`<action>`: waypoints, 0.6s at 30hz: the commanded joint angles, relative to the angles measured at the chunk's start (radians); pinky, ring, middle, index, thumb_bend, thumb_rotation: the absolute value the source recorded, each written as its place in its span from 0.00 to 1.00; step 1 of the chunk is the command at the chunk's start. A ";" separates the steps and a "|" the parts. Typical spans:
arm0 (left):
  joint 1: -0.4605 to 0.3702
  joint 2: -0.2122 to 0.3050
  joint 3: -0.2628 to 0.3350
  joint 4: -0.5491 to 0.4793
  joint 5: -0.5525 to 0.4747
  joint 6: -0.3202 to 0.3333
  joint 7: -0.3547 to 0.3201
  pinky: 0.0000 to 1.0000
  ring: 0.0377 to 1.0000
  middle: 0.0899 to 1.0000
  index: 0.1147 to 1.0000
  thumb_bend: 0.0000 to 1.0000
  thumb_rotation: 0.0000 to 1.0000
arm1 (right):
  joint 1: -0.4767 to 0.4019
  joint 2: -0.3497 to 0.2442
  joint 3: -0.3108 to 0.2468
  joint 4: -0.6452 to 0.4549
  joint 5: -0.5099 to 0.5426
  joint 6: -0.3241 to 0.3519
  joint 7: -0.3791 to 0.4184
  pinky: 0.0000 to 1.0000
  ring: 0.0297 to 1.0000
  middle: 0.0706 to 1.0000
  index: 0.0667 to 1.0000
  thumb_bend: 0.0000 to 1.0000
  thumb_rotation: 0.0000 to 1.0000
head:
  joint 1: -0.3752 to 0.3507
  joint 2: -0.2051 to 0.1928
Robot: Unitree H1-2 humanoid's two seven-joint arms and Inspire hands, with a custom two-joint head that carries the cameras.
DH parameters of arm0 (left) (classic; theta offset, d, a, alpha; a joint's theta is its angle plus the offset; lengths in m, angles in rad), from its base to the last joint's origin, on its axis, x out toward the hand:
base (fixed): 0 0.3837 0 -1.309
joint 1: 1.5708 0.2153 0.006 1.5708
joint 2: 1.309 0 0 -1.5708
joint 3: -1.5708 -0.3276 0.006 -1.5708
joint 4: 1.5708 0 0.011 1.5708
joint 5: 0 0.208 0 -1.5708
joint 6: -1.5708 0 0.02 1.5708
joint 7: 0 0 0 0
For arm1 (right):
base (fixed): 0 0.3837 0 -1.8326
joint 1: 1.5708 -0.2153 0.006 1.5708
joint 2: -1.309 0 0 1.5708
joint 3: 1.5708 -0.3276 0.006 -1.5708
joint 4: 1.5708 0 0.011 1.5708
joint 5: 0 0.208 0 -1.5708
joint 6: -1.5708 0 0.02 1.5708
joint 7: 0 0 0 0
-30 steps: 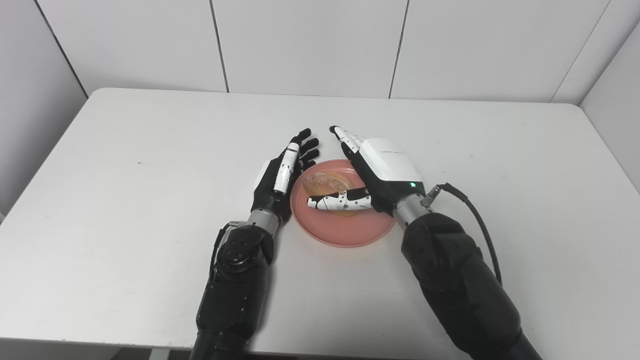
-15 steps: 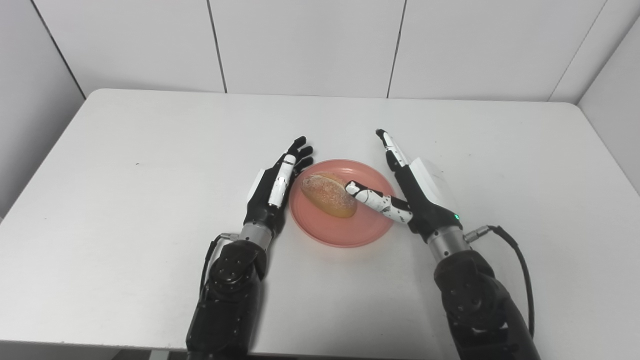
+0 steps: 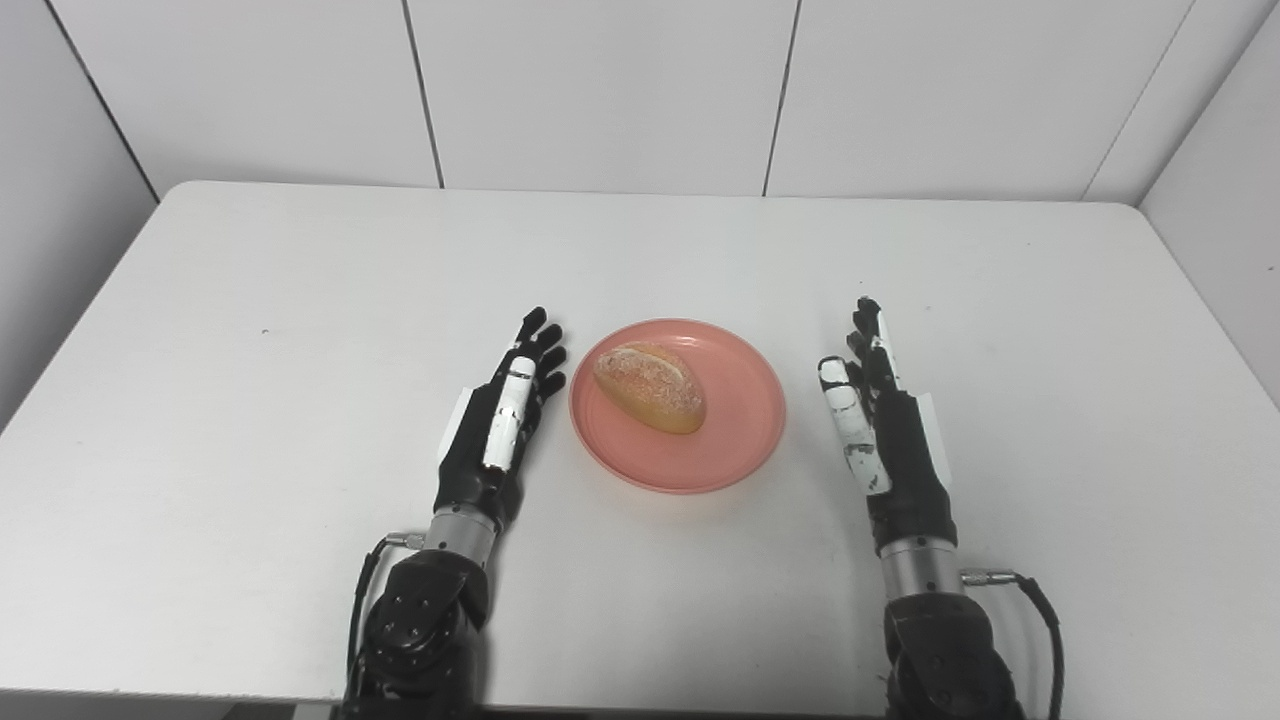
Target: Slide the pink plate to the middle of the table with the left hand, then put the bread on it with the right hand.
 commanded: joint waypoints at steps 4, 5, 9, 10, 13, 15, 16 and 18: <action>0.007 -0.011 -0.003 -0.033 0.000 0.010 0.014 0.96 0.95 0.96 0.96 0.39 1.00 | 0.012 0.033 -0.015 -0.044 0.063 0.025 -0.005 0.95 0.97 0.99 0.99 0.36 1.00 | -0.004 0.005; 0.008 -0.010 -0.004 -0.035 0.001 0.010 0.015 0.96 0.95 0.96 0.96 0.39 1.00 | 0.014 0.037 -0.017 -0.042 0.075 0.025 -0.005 0.95 0.96 0.99 0.99 0.35 1.00 | -0.007 0.006; 0.008 -0.006 -0.008 -0.040 0.000 0.009 0.010 0.98 0.96 0.97 0.97 0.39 1.00 | 0.017 0.050 -0.018 -0.030 0.102 0.021 -0.009 0.96 0.96 0.99 0.99 0.29 1.00 | -0.011 0.007; 0.007 -0.004 -0.009 -0.039 -0.001 0.008 0.009 0.98 0.96 0.97 0.97 0.39 1.00 | 0.017 0.052 -0.019 -0.025 0.108 0.018 -0.010 0.97 0.97 0.99 0.99 0.28 1.00 | -0.011 0.007; 0.007 -0.002 -0.010 -0.040 0.003 0.008 0.010 0.98 0.96 0.97 0.97 0.38 1.00 | 0.017 0.053 -0.021 -0.013 0.130 0.022 -0.008 0.98 0.97 0.99 1.00 0.26 1.00 | -0.009 0.010; 0.007 0.001 -0.013 -0.041 0.006 0.012 0.009 0.97 0.96 0.97 0.97 0.38 1.00 | 0.018 0.054 -0.021 -0.009 0.138 0.034 -0.007 0.98 0.98 0.99 1.00 0.25 1.00 | -0.008 0.010; 0.006 0.004 -0.016 -0.039 0.008 0.010 0.007 0.97 0.96 0.97 0.97 0.38 1.00 | 0.019 0.053 -0.019 -0.008 0.138 0.039 -0.005 0.98 0.98 1.00 1.00 0.26 1.00 | -0.008 0.010; 0.004 0.006 -0.017 -0.033 0.008 0.007 0.007 0.96 0.96 0.96 0.96 0.38 1.00 | 0.019 0.051 -0.016 -0.008 0.142 0.047 -0.003 0.98 0.99 1.00 1.00 0.26 1.00 | -0.008 0.011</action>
